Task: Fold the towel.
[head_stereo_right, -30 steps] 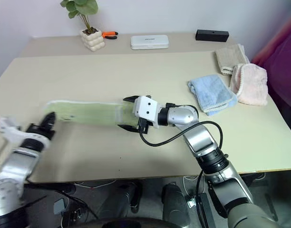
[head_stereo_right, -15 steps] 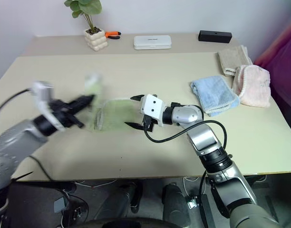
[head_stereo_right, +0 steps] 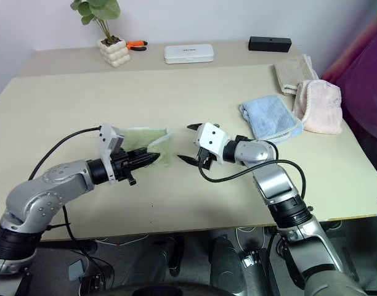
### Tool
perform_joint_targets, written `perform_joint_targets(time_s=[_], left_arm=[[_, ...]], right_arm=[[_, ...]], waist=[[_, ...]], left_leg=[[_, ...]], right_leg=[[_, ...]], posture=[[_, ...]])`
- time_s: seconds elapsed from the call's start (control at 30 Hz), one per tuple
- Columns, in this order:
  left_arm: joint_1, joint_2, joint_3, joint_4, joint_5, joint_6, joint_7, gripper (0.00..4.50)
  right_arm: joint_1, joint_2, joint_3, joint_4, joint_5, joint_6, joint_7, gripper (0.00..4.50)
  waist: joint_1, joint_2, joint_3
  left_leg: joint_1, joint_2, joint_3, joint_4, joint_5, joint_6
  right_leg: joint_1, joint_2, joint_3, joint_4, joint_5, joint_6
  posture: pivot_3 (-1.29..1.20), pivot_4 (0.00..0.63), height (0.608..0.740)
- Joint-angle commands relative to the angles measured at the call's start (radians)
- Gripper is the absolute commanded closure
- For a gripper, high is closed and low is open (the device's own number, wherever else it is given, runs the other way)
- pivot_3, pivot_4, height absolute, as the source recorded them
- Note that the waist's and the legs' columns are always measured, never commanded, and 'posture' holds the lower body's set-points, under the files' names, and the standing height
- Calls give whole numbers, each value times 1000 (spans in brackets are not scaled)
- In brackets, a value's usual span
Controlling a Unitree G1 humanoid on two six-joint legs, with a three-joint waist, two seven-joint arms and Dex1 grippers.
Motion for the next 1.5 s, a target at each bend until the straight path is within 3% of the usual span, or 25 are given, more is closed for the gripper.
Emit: perform_joint_targets(time_s=[0.03,0.07,0.1,0.17,0.2,0.27,0.4,0.43,0.47,0.63,0.9,1.1,1.17,1.3,1.43,1.5], left_arm=[[32,-6,144,-71,-88,9,2,1569],[45,-9,193,-81,-127,15,12,1134],[60,-13,243,-89,-169,17,18,1134],[90,-24,362,-93,-251,6,48,1268],[100,-29,405,-90,-277,1,65,1632],[124,-11,451,-86,-241,-2,98,2497],[138,7,406,-82,-122,-7,132,4500],[137,1,366,-80,-76,-17,134,4500],[137,-6,328,-75,-33,-29,134,4500],[130,-75,207,12,119,-88,124,4500],[145,-112,115,177,318,-191,71,4500],[193,-156,203,134,279,-226,51,4500],[198,-187,303,95,187,-205,77,4500],[209,-204,437,70,74,-138,134,3220],[213,-220,501,84,-41,-30,203,1085],[198,-241,499,109,-128,66,257,132]], right_arm=[[-9,2,-26,-49,13,1,-4,0],[-12,4,-29,-51,24,9,2,0],[-15,7,-34,-53,38,19,6,0],[-27,18,-49,-58,70,55,9,536],[-32,23,-54,-59,83,71,10,764],[-45,40,-63,-68,116,105,10,1711],[-83,111,-51,-80,157,181,-18,3891],[-95,134,-35,-70,147,191,-31,4396],[-104,151,-20,-59,134,197,-41,4462],[-137,216,28,18,105,219,-59,4462],[-108,276,138,224,-36,215,-144,4462],[-103,256,72,170,-12,210,-152,4462],[-103,224,35,114,21,199,-117,3936],[-88,147,-3,-1,72,183,-28,2261],[-70,87,-15,-101,121,196,45,123],[-64,72,-8,-129,119,183,59,0]], waist=[[0,0,0],[1,0,0],[0,0,0],[1,0,0],[0,0,0],[0,0,0],[1,0,0],[2,0,0],[2,0,0],[2,0,0],[-2,0,0],[-1,0,-1],[0,0,0],[0,0,0],[-1,0,0],[0,0,0]], left_leg=[[0,0,0,0,0,0],[0,0,0,0,0,0],[0,0,0,0,0,0],[0,0,0,0,-1,2],[0,0,0,0,-1,2],[0,0,0,0,-1,2],[0,0,0,1,-1,2],[0,0,0,1,-1,2],[0,0,0,1,-1,2],[0,0,0,1,0,-1],[1,0,0,0,2,-3],[4,0,0,0,-2,0],[4,0,0,0,-2,0],[3,0,-1,0,-2,0],[4,0,0,0,-2,2],[4,0,0,0,-2,2]], right_leg=[[0,0,0,0,0,0],[0,0,0,0,0,0],[0,0,0,0,0,0],[0,0,0,0,0,0],[0,0,0,0,0,0],[0,0,0,0,0,0],[1,0,0,0,0,0],[1,0,0,0,0,0],[1,0,0,0,0,0],[1,1,0,0,0,0],[0,1,0,1,1,-1],[0,1,0,0,1,-1],[0,1,0,0,1,-1],[1,1,0,0,1,-1],[2,1,0,0,1,0],[3,1,0,0,1,0]], posture=[[0,150,736],[0,150,736],[0,150,736],[0,150,736],[0,150,736],[0,150,736],[0,150,736],[0,150,736],[0,150,736],[0,150,736],[0,150,736],[0,150,736],[0,150,736],[0,150,736],[0,150,736],[0,150,736]])
